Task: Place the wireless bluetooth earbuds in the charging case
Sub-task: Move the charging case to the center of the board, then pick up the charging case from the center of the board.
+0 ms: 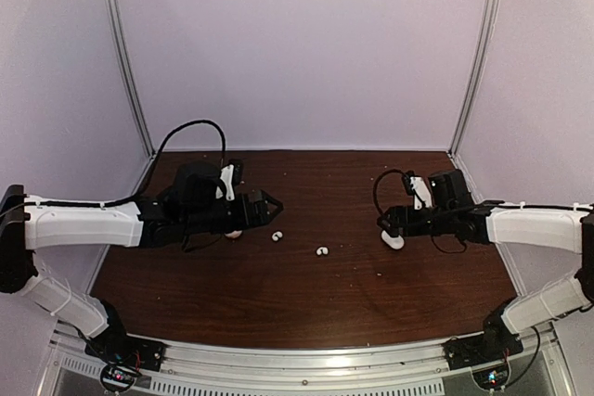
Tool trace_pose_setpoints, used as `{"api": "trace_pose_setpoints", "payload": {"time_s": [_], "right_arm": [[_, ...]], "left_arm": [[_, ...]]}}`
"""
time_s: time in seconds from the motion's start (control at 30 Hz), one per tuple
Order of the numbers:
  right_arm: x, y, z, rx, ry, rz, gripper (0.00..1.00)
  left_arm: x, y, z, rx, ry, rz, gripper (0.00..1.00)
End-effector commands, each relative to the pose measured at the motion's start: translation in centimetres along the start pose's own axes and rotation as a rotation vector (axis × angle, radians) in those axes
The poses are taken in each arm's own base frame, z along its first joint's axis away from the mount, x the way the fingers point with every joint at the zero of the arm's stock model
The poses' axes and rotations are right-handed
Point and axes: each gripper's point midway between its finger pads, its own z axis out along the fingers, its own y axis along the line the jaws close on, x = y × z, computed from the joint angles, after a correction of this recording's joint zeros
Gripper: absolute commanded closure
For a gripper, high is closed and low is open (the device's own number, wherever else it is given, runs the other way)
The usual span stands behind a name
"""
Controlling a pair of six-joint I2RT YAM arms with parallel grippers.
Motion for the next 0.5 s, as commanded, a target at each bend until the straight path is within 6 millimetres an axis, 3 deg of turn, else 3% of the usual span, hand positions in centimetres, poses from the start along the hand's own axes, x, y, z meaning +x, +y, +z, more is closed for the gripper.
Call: {"api": "trace_pose_setpoints", "payload": {"time_s": [0.0, 0.1, 0.3, 0.47], "right_arm": [[-0.3, -1.6, 0.0, 0.121, 0.048, -0.173, 0.09], [0.6, -3.4, 0.7, 0.199, 0.092, -0.195, 0.11], [2.7, -4.9, 2.6, 0.244, 0.179, -0.202, 0.16], [2.8, -5.5, 3.5, 0.274, 0.213, -0.216, 0.19]], "left_arm": [[-0.9, -1.5, 0.0, 0.066, -0.01, 0.042, 0.02], [-0.8, -1.9, 0.1, 0.086, -0.003, 0.057, 0.02], [-0.8, -2.6, -0.3, 0.123, -0.008, 0.104, 0.02], [-1.1, -2.5, -0.5, 0.122, -0.026, 0.119, 0.02]]}}
